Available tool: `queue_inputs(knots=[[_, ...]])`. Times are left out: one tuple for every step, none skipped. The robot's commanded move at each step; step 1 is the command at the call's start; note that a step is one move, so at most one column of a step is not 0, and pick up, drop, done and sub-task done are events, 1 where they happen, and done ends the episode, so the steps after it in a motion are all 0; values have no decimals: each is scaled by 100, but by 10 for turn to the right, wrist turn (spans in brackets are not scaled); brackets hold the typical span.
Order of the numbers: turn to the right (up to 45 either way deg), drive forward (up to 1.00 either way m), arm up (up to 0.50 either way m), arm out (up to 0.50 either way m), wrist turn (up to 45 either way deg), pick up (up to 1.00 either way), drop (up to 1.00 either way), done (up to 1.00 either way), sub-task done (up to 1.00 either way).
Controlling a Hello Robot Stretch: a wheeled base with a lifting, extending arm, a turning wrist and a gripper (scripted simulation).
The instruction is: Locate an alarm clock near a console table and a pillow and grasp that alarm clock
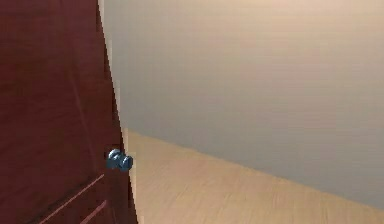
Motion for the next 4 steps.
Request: queue_inputs(knots=[[450, 0, 0, 0, 0, 0, 0, 0, 0], [450, 0, 0, 0, 0, 0, 0, 0, 0], [0, 30, 0, 0, 0, 0, 0, 0, 0], [-450, 0, 0, 0, 0, 0, 0, 0, 0]])
